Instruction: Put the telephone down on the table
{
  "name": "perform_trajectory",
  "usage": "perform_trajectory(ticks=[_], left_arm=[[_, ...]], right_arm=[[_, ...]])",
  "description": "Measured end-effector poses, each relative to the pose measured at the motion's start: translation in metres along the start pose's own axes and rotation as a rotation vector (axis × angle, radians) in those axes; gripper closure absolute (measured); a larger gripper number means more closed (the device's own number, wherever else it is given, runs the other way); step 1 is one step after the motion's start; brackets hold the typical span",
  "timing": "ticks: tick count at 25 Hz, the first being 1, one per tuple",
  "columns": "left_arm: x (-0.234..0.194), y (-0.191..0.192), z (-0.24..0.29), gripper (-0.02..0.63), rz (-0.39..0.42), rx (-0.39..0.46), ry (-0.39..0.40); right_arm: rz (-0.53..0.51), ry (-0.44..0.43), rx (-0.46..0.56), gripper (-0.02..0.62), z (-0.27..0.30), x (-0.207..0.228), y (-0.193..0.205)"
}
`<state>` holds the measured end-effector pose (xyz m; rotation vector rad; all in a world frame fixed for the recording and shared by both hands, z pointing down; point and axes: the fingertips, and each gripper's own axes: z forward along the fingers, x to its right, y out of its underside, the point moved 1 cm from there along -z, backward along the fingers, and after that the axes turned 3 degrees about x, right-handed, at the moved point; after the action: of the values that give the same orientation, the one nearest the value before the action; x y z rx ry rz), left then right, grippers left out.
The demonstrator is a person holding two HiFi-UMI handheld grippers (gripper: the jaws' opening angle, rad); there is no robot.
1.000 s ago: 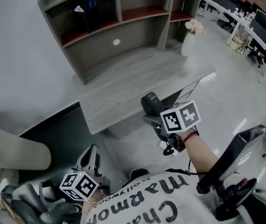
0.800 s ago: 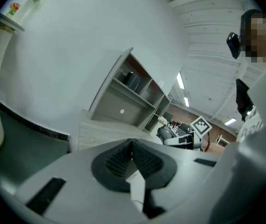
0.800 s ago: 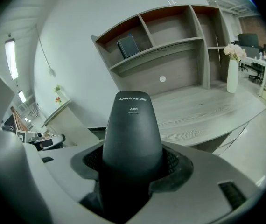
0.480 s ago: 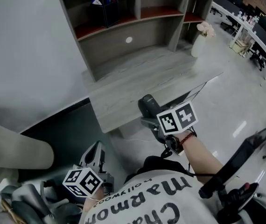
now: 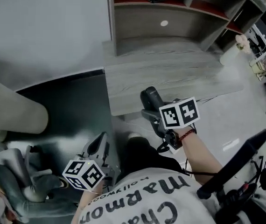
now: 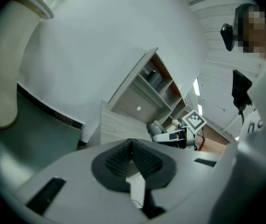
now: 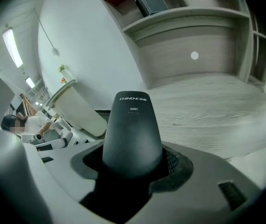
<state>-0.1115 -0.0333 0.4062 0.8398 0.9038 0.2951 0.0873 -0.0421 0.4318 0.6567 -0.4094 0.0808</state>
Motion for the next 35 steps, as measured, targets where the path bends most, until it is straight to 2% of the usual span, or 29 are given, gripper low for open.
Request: perform_trajectory(ticks=[3, 8, 10, 15, 19, 25, 30, 35], left_arm=[[-0.018, 0.007, -0.002, 0.597, -0.057, 0.021, -0.075], [-0.05, 0.022, -0.005, 0.597, -0.165, 0.046, -0.264], [-0.063, 0.024, -0.002, 0.597, -0.195, 0.056, -0.315], [-0.07, 0.034, 0.007, 0.597, -0.211, 0.061, -0.371], [-0.074, 0.052, 0.014, 0.597, -0.255, 0.044, -0.408], [-0.073, 0.055, 0.013, 0.597, -0.336, 0.092, -0.498], [-0.076, 0.055, 0.002, 0.597, -0.361, 0.11, -0.577], [-0.082, 0.055, -0.006, 0.597, -0.377, 0.127, -0.623]], right_arm=[[-0.055, -0.037, -0.061, 0.313, 0.028, 0.0, -0.01], [-0.149, -0.098, -0.165, 0.313, 0.073, 0.005, -0.027], [-0.179, -0.114, -0.195, 0.313, 0.09, 0.008, -0.034], [-0.257, -0.139, -0.253, 0.313, 0.127, 0.021, -0.051], [-0.301, -0.145, -0.261, 0.313, 0.154, 0.029, -0.072], [-0.326, -0.186, -0.275, 0.313, 0.18, 0.029, -0.092], [-0.35, -0.207, -0.295, 0.313, 0.192, 0.027, -0.097], [-0.357, -0.208, -0.309, 0.311, 0.203, 0.027, -0.103]])
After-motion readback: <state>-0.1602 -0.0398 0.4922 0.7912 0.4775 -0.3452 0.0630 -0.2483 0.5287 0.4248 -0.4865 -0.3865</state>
